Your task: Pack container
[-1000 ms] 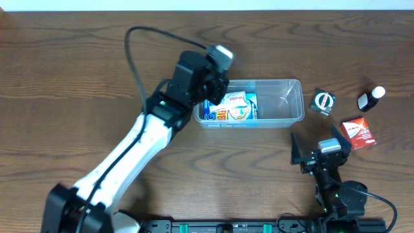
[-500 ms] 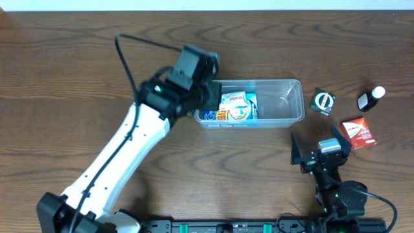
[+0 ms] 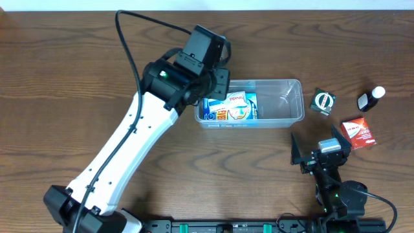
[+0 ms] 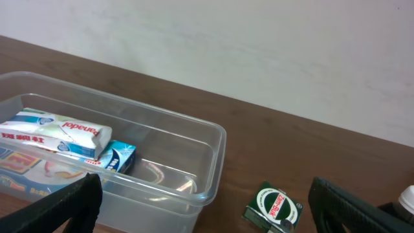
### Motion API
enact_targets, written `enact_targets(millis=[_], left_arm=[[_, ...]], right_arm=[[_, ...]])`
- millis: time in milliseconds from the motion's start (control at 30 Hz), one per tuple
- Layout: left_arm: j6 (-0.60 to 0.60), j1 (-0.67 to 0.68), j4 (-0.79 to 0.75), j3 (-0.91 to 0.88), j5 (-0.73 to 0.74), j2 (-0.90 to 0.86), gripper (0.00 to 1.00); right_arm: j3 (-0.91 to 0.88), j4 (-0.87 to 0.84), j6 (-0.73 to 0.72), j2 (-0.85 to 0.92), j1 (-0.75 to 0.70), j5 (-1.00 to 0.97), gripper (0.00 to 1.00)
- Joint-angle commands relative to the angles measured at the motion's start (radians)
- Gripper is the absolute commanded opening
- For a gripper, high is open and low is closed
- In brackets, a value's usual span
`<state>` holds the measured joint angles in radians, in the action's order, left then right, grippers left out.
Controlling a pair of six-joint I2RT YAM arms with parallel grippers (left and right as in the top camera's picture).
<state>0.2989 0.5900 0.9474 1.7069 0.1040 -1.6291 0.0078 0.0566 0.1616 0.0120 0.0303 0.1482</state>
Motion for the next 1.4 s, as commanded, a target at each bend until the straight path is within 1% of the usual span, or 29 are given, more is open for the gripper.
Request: enact_targets(millis=[0,100,233,367,533,767,900,1200,1367], left_arm=[[0.017,0.014,-0.041,-0.01,-0.011,-0.011,0.06],[0.111,0.025,-0.067,-0.013,-0.013,-0.049,0.06],[0.2,0.035,-0.042,-0.013,-0.039,-0.137,0.06],[0.246,0.03,-0.011,-0.013,-0.063,-0.231,0.06],[0.287,0.024,0.011,-0.013,-0.063,-0.298,0.06],[0.286,0.025,0.081,-0.013,-0.048,-0.329,0.06],[0.286,0.025,0.085,-0.013,0.004,-0.33,0.06],[0.278,0.025,0.087,-0.018,0.004,-0.345,0.06],[0.259,0.025,0.084,-0.018,0.004,-0.397,0.05]], right_arm=[[-0.002,0.004,-0.008,-0.003,0.01,-0.002,0.99],[-0.002,0.004,-0.008,-0.003,0.009,-0.002,0.99],[-0.002,0.004,-0.008,-0.003,0.009,-0.003,0.99],[-0.002,0.004,-0.008,-0.003,0.009,-0.002,0.99],[-0.002,0.004,-0.008,-0.003,0.009,-0.002,0.99],[-0.002,0.004,-0.008,-0.003,0.009,-0.002,0.99],[-0.002,0.004,-0.008,-0.003,0.01,-0.003,0.99],[-0.002,0.004,-0.008,-0.003,0.009,-0.002,0.99],[-0.002,0.004,-0.008,-0.003,0.01,-0.002,0.99]])
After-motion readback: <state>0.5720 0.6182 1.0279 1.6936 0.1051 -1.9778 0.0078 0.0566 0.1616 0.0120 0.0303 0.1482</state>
